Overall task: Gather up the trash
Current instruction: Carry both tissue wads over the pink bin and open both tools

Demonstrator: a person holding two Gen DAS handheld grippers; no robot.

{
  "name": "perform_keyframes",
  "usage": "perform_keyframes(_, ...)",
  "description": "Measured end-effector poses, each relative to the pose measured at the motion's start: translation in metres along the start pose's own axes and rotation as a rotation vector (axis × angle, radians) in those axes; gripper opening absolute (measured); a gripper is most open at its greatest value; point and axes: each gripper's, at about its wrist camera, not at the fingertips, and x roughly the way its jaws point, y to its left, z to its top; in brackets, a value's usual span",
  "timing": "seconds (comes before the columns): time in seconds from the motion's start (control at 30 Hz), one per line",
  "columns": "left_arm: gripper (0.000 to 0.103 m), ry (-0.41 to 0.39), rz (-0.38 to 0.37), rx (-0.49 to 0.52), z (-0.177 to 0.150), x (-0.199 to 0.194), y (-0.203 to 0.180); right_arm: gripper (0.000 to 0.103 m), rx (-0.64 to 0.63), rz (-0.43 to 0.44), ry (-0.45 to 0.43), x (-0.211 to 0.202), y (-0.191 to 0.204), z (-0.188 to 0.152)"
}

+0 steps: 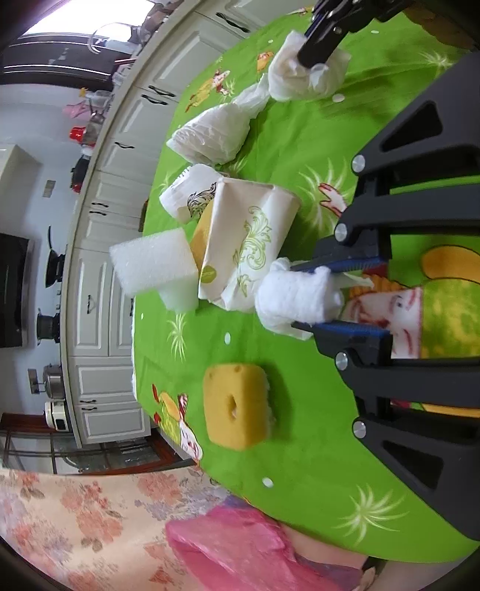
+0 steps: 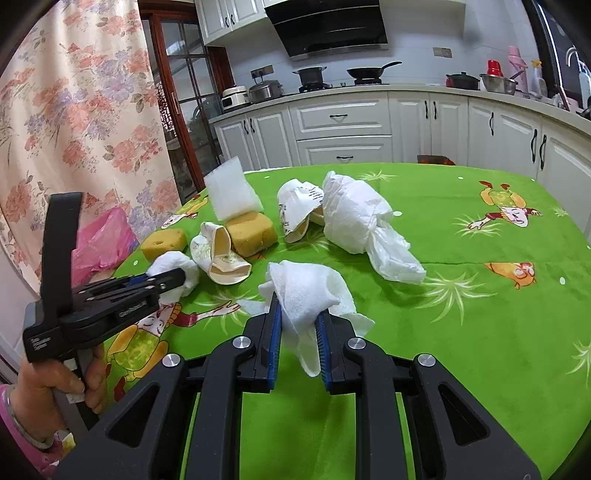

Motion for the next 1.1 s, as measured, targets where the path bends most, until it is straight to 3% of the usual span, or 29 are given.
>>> perform_keyframes(0.4,0.022,-0.124,0.044,0.004,-0.033,-0.061,0.018,0.019,-0.062,0.045,0.015,0.002,0.032,-0.009)
perform_keyframes(1.1,0.022,-0.209,0.081,-0.029,-0.057,-0.122,0.07,0.019,-0.215,0.127,0.017,0.0,0.113,-0.012)
